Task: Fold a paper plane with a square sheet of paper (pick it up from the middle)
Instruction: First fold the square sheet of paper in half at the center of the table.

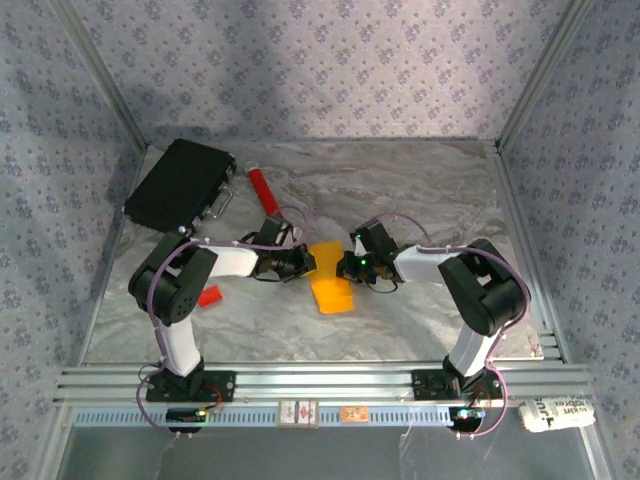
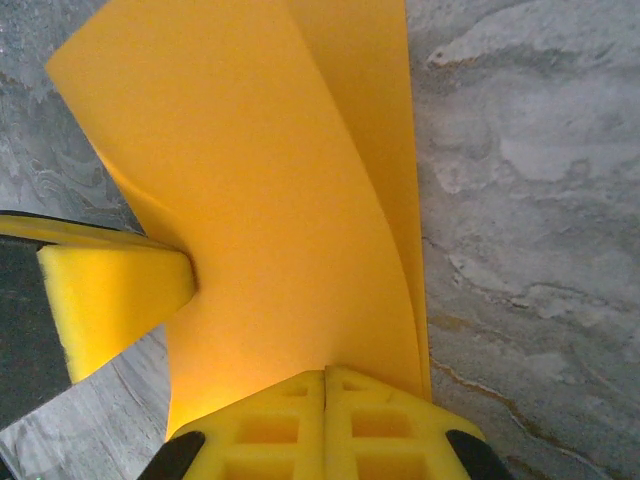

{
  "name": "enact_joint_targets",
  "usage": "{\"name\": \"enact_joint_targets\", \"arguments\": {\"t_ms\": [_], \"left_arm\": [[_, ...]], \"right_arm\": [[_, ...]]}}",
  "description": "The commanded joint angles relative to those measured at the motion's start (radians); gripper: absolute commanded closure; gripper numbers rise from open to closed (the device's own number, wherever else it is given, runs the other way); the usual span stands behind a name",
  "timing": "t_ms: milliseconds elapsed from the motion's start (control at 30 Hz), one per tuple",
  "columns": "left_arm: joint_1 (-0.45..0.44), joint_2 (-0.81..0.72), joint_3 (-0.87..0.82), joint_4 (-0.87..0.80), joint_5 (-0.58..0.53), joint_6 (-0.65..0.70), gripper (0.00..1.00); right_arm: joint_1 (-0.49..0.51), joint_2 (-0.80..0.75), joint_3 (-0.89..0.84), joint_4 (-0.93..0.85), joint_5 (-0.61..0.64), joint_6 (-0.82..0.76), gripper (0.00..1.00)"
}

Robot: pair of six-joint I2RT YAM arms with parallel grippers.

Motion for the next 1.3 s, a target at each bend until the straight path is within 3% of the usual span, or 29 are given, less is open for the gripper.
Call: {"name": "enact_joint_targets", "arguments": {"t_ms": [0,300,600,800,1100,1267], "left_arm": [[0.006,0.016,-0.011,-0.068,-0.034,0.040,0.93],[0.016,-0.006,0.118,-0.132,0.011,0.093,0.91],[0.060,0.081,0.099,-0.102,0.007,0.091,0.91],[0.062,0.097,0.119,-0.164,-0.022,0.119,0.91],[0.061,0.046,0.213,-0.217,0.019,0.152,0.90],[0.063,0.118,0.293,-0.278,0.015,0.164,0.90]], "right_arm": [[-0.002,0.016,-0.031,-0.138,0.070,-0.019,1.00],[-0.002,0.011,-0.029,-0.140,0.077,-0.018,1.00],[-0.001,0.017,-0.039,-0.135,0.072,-0.017,1.00],[0.000,0.018,-0.041,-0.128,0.072,-0.014,1.00],[0.000,0.014,-0.043,-0.133,0.078,-0.019,1.00],[-0.001,0.020,-0.047,-0.126,0.072,-0.016,1.00]]}}
